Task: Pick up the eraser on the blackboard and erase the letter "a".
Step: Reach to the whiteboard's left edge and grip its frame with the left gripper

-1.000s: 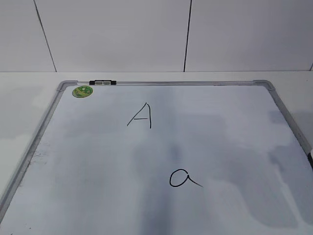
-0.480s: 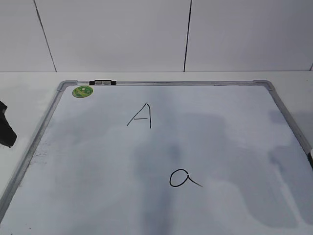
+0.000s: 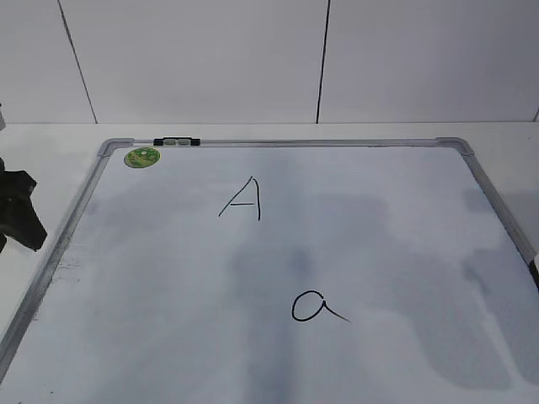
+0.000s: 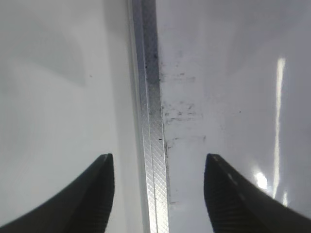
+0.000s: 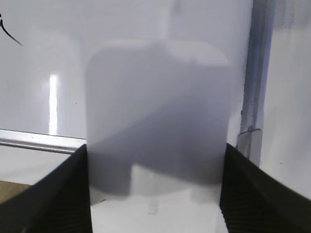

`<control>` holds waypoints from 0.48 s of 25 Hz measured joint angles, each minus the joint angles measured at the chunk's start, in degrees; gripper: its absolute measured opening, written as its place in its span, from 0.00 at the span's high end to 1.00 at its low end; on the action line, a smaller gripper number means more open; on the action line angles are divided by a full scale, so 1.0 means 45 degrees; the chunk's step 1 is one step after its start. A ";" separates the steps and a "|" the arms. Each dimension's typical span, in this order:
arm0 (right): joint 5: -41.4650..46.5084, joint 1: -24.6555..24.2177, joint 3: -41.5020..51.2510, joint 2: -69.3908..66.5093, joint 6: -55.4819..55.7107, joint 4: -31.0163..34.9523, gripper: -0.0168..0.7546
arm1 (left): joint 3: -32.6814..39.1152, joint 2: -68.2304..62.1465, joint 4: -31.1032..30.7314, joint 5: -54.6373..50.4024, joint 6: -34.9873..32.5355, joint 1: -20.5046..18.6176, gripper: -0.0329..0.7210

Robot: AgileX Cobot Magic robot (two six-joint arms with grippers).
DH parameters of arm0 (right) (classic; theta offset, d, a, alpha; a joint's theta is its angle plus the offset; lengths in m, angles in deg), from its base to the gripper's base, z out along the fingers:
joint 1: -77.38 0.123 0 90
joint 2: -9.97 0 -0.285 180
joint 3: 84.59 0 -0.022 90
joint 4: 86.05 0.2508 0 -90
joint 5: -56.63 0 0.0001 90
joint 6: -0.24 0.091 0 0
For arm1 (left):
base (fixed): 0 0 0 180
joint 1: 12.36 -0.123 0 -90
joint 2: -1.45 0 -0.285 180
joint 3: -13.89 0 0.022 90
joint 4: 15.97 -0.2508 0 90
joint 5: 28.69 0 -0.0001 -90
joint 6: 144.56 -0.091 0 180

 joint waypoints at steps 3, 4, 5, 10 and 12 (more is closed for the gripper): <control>-0.0040 0.0000 0.0000 0.0000 0.0000 0.0000 0.24 | -0.0057 -0.0397 0.0012 0.0000 -0.0079 0.0024 0.39; -0.0040 0.0000 0.0000 0.0000 0.0000 0.0000 0.24 | -0.0057 -0.0506 0.0012 0.0000 -0.0079 0.0076 0.41; -0.0040 0.0000 0.0000 0.0000 0.0000 0.0000 0.24 | -0.0057 -0.0570 0.0012 0.0026 -0.0105 0.0135 0.42; -0.0060 0.0000 0.0000 0.0000 0.0000 0.0000 0.24 | -0.0057 -0.0948 0.0012 0.0456 -0.0254 0.0466 0.45; -0.0060 0.0000 0.0000 0.0000 0.0000 0.0000 0.24 | -0.0057 -0.1092 0.0012 0.0624 -0.0318 0.0550 0.45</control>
